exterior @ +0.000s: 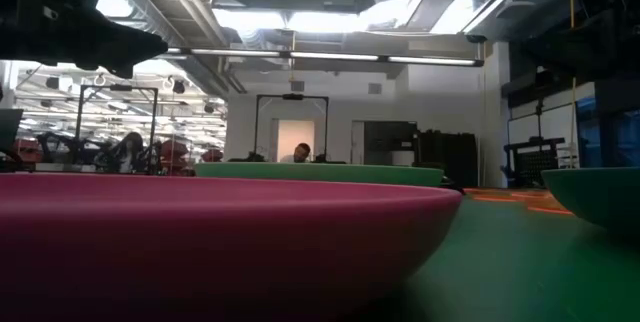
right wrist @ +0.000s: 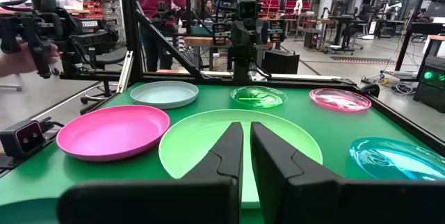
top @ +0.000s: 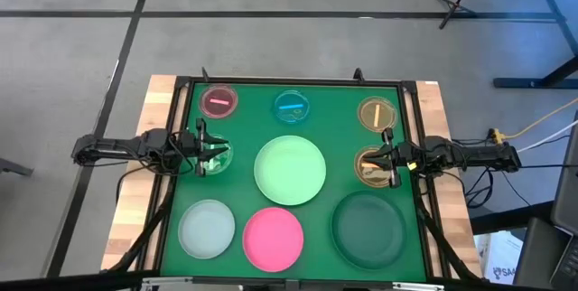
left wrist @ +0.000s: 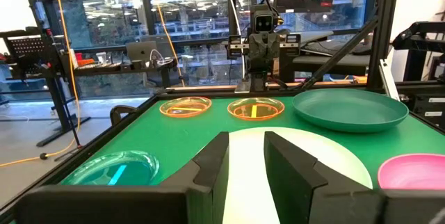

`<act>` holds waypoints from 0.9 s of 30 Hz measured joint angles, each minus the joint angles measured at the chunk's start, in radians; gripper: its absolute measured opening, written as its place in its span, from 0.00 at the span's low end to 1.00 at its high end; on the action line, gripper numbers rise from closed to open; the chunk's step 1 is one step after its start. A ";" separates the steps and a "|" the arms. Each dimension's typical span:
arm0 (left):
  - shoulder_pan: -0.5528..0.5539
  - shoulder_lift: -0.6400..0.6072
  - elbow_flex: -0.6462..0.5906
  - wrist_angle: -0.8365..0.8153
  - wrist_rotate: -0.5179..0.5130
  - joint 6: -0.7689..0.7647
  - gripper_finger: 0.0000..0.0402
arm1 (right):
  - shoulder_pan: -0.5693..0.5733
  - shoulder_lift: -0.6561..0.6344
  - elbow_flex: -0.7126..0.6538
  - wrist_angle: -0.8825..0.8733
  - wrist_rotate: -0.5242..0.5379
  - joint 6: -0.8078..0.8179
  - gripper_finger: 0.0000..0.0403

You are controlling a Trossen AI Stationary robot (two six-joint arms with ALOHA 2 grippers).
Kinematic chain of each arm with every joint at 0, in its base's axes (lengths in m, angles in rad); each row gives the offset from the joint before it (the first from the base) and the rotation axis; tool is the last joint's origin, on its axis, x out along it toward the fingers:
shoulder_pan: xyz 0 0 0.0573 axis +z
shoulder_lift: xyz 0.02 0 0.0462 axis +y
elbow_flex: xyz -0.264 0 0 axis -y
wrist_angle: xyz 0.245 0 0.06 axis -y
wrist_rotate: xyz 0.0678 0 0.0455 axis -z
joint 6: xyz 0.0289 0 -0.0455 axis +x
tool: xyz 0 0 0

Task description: Stack plastic plates

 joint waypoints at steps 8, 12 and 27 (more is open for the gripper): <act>0.000 0.000 0.000 0.002 -0.006 0.000 0.21 | 0.000 0.000 0.000 0.000 0.001 -0.004 0.06; 0.000 0.000 0.000 0.001 0.000 -0.017 0.21 | 0.000 0.000 0.000 0.001 0.021 -0.064 0.06; 0.000 0.000 0.000 0.099 -0.086 -0.069 0.21 | 0.000 0.000 -0.001 0.109 0.140 -0.101 0.06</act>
